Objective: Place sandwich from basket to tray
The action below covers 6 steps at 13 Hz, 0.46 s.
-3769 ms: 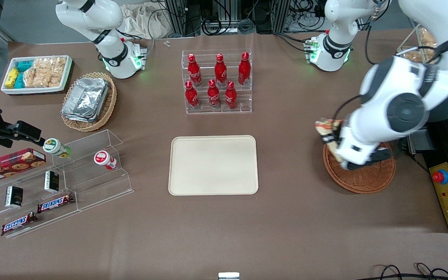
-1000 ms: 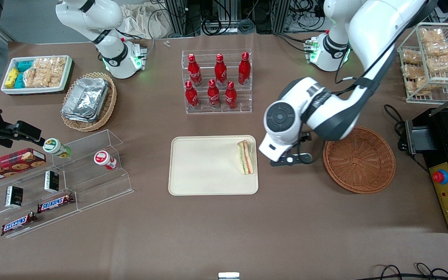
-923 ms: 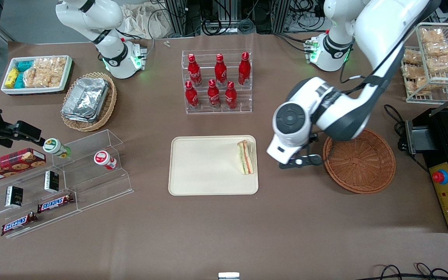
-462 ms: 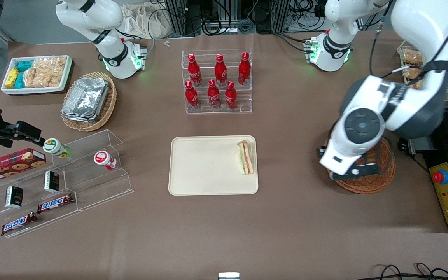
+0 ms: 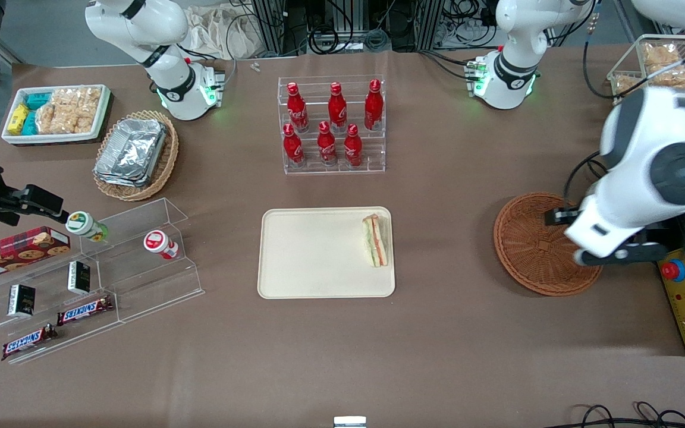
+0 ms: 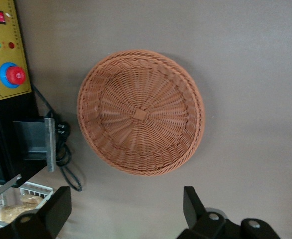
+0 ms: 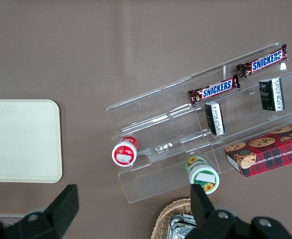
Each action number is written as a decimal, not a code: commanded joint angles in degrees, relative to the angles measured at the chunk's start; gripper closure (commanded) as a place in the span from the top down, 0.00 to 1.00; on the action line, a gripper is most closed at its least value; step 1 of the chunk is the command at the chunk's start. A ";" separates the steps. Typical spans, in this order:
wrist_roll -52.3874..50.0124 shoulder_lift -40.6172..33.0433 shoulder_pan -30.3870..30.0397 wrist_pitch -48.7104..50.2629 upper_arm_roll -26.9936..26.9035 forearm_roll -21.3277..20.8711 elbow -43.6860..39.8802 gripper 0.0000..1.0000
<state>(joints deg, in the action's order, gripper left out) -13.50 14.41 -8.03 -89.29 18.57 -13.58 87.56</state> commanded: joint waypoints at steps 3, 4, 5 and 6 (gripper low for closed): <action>8.66 -5.00 8.74 0.87 -15.39 7.33 0.33 1.00; 8.66 -5.09 8.74 0.87 -15.49 7.43 0.16 1.00; 8.66 -4.92 8.65 1.05 -15.49 7.52 -1.06 1.00; 8.66 -4.48 8.56 1.31 -15.49 7.60 -2.47 1.00</action>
<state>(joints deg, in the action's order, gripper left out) -5.60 9.93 -0.62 -89.16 4.12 -6.95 87.31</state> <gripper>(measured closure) 0.000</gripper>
